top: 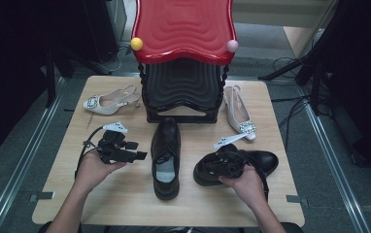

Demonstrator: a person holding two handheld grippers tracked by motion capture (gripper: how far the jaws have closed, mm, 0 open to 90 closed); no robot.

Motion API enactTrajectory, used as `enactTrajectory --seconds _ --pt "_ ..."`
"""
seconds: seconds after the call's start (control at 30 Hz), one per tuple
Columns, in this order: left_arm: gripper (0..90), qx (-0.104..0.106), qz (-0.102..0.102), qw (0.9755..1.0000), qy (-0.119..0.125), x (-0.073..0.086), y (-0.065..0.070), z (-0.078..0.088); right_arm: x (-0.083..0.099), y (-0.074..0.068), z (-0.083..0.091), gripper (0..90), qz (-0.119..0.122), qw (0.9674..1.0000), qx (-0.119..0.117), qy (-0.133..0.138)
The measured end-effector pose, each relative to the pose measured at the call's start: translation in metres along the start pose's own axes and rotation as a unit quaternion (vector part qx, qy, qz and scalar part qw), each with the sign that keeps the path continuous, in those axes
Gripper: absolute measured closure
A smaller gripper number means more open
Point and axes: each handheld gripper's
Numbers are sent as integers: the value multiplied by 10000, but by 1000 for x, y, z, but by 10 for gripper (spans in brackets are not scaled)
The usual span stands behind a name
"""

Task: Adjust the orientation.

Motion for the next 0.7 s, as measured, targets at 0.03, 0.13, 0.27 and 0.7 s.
enactTrajectory --seconds 0.03,0.13,0.27,0.7 --pt "378 -2 7 10000 1 0 0 0 0 -2 -2 900 23 10000 -38 -11" --pt "378 -16 9 10000 -5 0 -1 0 -2 -9 -6 900 122 9998 -129 -55" --pt "378 -25 32 10000 13 0 -1 0 -2 -16 -10 900 237 9995 -201 -111" --pt "380 39 -30 10000 6 -10 -4 -8 2 -40 -14 900 486 9985 -206 -105"
Point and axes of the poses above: each handheld gripper's, and its own axes: z roughly backward along the jaws, x roughly out of its underside, y roughly to its right, and after that the axes turned 8 degrees about -y, right-handed
